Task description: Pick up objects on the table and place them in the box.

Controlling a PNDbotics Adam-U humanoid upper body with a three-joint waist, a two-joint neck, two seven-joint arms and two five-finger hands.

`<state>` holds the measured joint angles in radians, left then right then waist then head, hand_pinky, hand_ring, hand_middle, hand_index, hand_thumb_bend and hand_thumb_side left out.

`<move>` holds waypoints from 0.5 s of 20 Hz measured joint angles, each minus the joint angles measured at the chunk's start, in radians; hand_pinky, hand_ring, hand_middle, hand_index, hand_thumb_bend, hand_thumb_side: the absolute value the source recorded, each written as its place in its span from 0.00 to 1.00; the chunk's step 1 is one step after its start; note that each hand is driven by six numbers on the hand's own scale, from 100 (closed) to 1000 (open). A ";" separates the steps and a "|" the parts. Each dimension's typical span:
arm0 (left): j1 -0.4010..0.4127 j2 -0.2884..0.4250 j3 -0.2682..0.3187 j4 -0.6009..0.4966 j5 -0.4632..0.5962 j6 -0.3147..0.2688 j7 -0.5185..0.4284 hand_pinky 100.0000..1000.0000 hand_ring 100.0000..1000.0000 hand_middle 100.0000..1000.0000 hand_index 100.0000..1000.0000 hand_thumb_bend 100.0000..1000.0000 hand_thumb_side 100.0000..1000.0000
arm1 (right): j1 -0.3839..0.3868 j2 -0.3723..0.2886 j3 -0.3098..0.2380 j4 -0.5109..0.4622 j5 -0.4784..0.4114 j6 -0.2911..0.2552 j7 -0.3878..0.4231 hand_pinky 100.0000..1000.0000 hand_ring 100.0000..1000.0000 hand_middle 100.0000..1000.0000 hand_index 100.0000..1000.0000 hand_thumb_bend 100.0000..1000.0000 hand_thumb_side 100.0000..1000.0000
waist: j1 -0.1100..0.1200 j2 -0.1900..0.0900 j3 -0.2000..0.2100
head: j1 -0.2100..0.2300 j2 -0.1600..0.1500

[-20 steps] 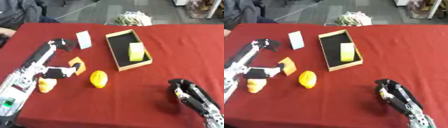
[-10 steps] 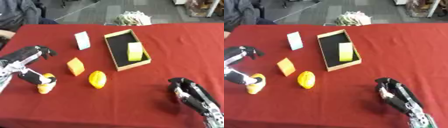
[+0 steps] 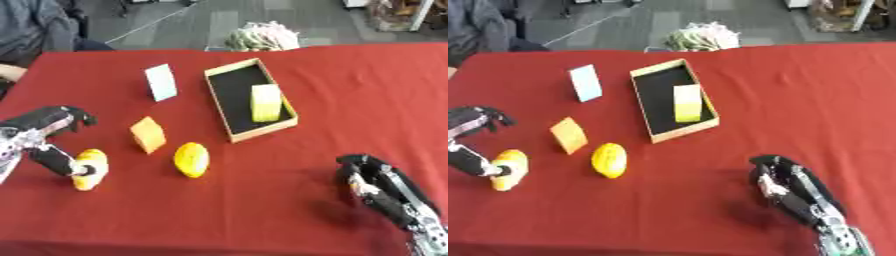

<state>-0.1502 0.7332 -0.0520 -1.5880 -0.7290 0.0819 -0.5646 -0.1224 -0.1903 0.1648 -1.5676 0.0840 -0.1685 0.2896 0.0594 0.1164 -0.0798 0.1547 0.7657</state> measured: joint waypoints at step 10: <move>-0.020 -0.021 -0.019 0.084 0.007 -0.029 -0.024 0.81 0.71 0.73 0.84 0.57 0.11 | 0.000 0.000 -0.005 -0.012 -0.013 -0.006 0.001 0.69 0.55 0.49 0.70 0.00 0.39 | 0.000 0.000 -0.004 | 0.000 0.000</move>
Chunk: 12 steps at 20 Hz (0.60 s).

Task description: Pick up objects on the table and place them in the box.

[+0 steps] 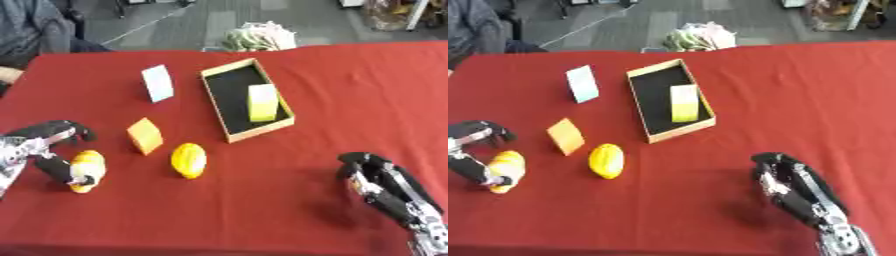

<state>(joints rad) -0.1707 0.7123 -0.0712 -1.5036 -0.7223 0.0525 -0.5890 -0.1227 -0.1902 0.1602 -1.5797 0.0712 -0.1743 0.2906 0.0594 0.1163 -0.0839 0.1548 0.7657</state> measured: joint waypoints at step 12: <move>0.002 -0.009 0.016 -0.033 0.069 -0.025 -0.004 0.57 0.38 0.36 0.53 0.20 0.01 | -0.039 0.016 -0.035 -0.145 -0.092 -0.026 0.016 0.69 0.55 0.50 0.70 0.00 0.39 | 0.000 0.000 -0.008 | 0.000 0.000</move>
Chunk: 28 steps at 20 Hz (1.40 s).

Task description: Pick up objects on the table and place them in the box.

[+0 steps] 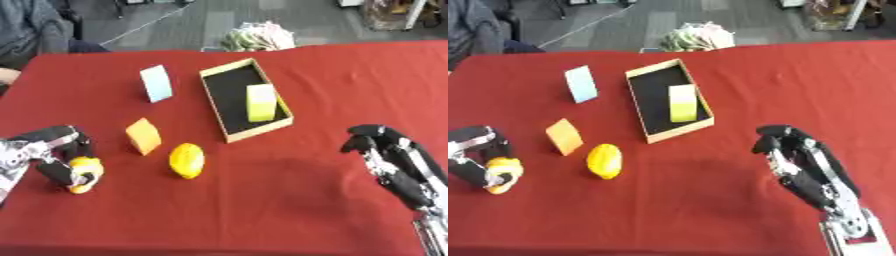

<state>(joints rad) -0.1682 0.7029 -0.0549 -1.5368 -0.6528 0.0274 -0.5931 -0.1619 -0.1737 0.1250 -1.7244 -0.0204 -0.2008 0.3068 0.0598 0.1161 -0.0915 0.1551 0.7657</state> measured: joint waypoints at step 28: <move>-0.638 -0.197 -0.192 0.222 -0.009 0.021 0.083 0.68 0.45 0.44 0.62 0.30 0.00 | 0.005 0.002 0.008 -0.018 -0.025 0.032 0.020 0.69 0.55 0.49 0.70 0.00 0.38 | 0.006 -0.004 -0.098 | 0.006 0.000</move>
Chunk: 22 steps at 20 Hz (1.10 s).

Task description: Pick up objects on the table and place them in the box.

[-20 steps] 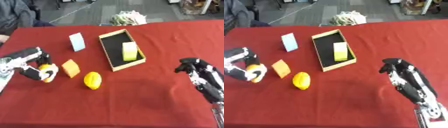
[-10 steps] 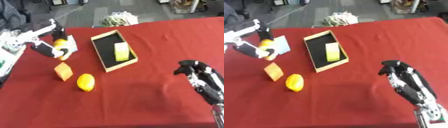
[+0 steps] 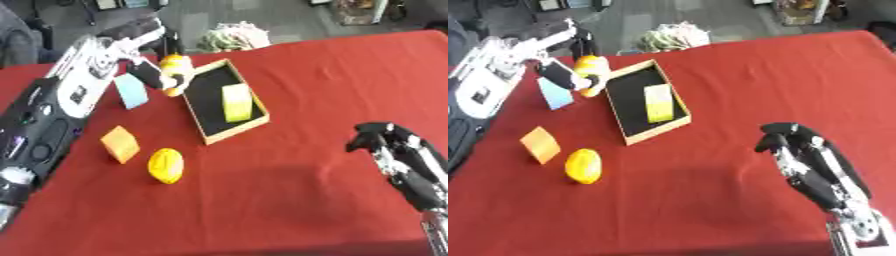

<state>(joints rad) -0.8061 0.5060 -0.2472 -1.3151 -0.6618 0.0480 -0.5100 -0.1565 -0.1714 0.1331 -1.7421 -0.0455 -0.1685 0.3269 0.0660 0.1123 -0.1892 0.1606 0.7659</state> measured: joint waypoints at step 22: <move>-0.051 -0.129 -0.047 0.298 -0.064 -0.135 0.023 0.70 0.50 0.50 0.67 0.36 0.00 | -0.003 0.008 0.003 0.003 0.000 0.000 0.001 0.69 0.55 0.49 0.70 0.00 0.38 | 0.000 0.008 -0.009 | 0.003 0.000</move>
<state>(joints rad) -0.8568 0.3770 -0.2940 -1.0170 -0.7261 -0.0873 -0.4868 -0.1591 -0.1631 0.1361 -1.7392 -0.0455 -0.1684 0.3275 0.0658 0.1207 -0.1985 0.1635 0.7659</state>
